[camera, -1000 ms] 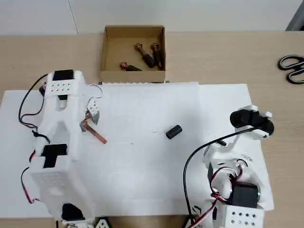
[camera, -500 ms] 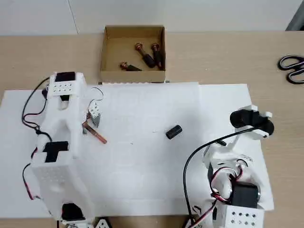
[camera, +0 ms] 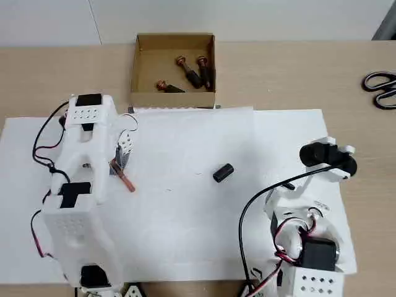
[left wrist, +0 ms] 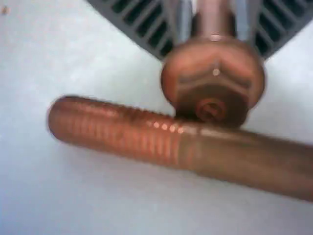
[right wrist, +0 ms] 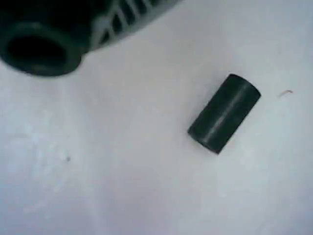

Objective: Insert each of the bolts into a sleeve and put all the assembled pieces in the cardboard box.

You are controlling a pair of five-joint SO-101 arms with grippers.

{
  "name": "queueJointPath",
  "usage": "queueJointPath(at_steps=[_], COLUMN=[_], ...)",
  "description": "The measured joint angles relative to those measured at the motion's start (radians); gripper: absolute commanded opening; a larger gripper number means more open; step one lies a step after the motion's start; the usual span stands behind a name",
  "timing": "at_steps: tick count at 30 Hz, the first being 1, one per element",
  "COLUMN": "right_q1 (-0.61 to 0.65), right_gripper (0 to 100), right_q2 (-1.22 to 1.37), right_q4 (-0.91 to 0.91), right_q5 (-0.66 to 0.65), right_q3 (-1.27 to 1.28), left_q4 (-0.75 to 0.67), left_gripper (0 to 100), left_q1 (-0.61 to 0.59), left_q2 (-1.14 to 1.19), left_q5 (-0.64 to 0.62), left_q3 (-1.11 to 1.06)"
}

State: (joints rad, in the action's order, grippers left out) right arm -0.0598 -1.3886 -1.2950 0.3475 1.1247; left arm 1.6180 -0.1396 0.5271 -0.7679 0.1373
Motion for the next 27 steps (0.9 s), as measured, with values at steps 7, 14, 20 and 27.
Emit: queueJointPath(at_steps=[7, 14, 20, 27], right_q1=[0.0, 0.091, 0.172, 0.184], right_gripper=[0.3, 0.3, 0.3, 0.3], right_q2=[0.0, 0.0, -0.008, -0.021], right_q4=[0.0, -0.002, -0.1, -0.276], right_q5=[0.0, 0.0, -0.061, -0.204], right_q3=[0.0, -0.092, -0.221, -0.428], left_q4=[0.092, 0.106, 0.117, 0.12], left_gripper=[0, 0, 0, 0], left_q1=[0.034, 0.135, 0.198, 0.199], left_q2=[0.02, -0.203, -0.451, -0.802], left_q5=[0.002, 0.074, 0.153, 0.356], left_q3=[0.126, 0.219, 0.224, 0.224])
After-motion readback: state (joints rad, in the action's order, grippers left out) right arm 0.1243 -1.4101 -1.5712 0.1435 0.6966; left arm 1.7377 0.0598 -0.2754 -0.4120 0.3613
